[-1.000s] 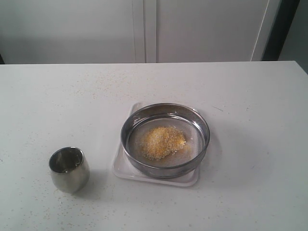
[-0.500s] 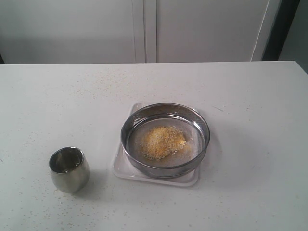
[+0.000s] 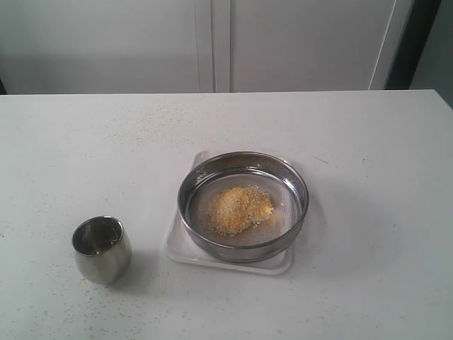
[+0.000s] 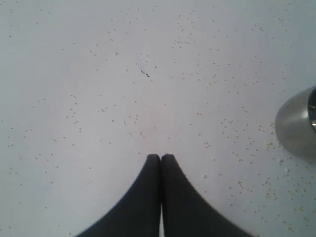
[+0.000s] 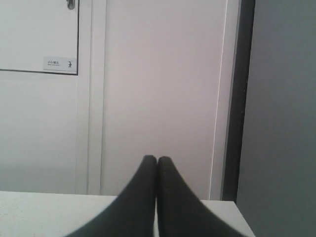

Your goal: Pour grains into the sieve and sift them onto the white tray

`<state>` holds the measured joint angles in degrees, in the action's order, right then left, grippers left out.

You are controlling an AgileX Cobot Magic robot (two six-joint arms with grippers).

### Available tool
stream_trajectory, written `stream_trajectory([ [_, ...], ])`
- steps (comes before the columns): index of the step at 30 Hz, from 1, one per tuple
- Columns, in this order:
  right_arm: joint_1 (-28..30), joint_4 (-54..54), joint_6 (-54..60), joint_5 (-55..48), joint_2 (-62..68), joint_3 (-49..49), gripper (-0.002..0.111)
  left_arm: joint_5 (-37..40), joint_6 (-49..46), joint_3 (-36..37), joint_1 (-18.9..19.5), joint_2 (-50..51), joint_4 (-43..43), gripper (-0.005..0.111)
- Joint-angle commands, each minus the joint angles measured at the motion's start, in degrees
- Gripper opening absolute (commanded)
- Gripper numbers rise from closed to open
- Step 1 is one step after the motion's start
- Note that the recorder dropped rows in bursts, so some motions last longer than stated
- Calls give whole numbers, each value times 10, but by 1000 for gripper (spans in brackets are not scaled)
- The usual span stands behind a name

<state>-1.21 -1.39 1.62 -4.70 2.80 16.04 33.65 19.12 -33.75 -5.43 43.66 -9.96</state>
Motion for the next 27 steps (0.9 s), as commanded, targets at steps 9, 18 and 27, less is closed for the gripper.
stream_trajectory([
  [9, -4, -3, -43, -131, 206, 127, 0, 7, 1, -2, 1, -5, 3, 0],
  [18, -4, -8, -44, -215, 354, 208, 0, 7, 1, -2, 1, -5, 3, 0],
  [27, -6, -186, 94, -271, 574, 300, 0, 7, 1, -2, 1, -5, 3, 0],
])
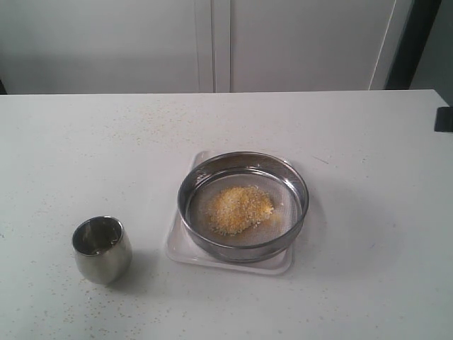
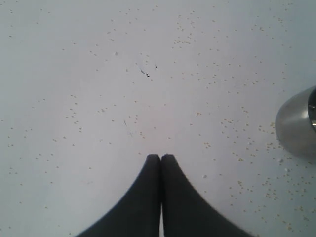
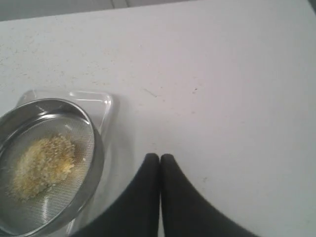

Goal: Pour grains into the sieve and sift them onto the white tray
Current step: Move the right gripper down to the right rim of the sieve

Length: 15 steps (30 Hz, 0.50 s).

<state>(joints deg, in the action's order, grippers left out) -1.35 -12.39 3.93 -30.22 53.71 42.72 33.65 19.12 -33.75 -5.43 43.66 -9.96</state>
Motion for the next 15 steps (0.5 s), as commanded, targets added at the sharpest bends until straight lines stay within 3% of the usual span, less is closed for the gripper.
stream_trajectory([
  [1, -8, -99, 94, -16, 84, 39, 0, 7, 1, -2, 1, -5, 3, 0],
  [9, -86, -137, 141, -11, 235, 117, 0, 7, 1, -2, 1, -5, 3, 0],
  [15, -89, -143, 121, 36, 275, 119, 0, 7, 1, -2, 1, -5, 3, 0],
])
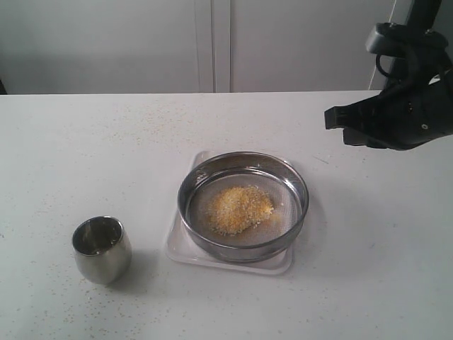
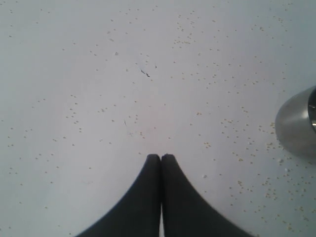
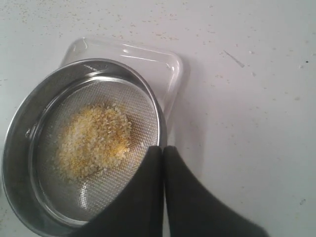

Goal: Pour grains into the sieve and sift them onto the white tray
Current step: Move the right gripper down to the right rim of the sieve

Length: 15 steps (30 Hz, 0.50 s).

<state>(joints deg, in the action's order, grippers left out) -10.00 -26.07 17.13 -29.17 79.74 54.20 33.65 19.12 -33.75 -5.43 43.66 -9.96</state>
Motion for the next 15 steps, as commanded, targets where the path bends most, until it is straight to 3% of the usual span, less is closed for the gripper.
stream_trajectory([
  [1, -2, -19, -4, 26, 17, 4, 0, 7, 1, -2, 1, -5, 3, 0],
  [15, -6, -28, -4, -91, 81, 74, 0, 7, 1, -2, 1, -5, 3, 0],
])
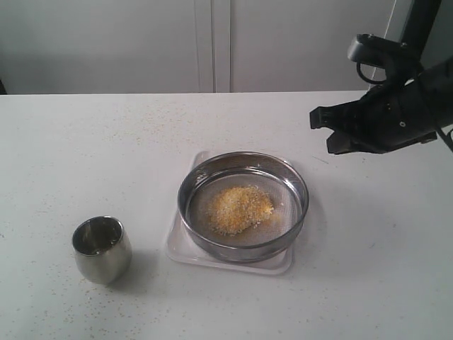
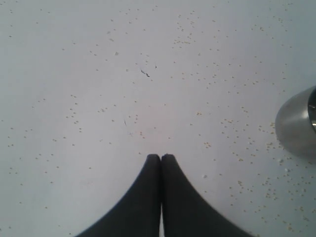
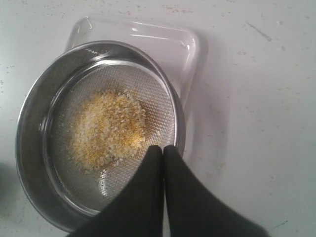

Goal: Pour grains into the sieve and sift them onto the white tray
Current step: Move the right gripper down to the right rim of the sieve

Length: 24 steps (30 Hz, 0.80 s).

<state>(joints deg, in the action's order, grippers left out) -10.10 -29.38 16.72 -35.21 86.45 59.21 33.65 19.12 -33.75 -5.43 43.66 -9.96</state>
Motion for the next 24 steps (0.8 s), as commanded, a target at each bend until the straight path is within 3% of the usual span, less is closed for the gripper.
stream_trajectory([
  [1, -9, 13, -4, -33, 17, 29, 0, 7, 1, -2, 1, -5, 3, 0],
  [6, -57, 82, -55, -48, 34, 61, 0, 7, 1, -2, 1, -5, 3, 0],
  [11, -113, 240, -192, -44, 48, 84, 0, 7, 1, -2, 1, -5, 3, 0],
  [18, -128, 268, -223, -34, 101, 91, 1, 7, 1, -2, 1, -5, 3, 0],
  [21, -128, 290, -240, -30, 114, 94, 7, 7, 1, -2, 1, -5, 3, 0],
  [24, -128, 294, -247, -27, 127, 94, 21, 7, 1, -2, 1, -5, 3, 0],
])
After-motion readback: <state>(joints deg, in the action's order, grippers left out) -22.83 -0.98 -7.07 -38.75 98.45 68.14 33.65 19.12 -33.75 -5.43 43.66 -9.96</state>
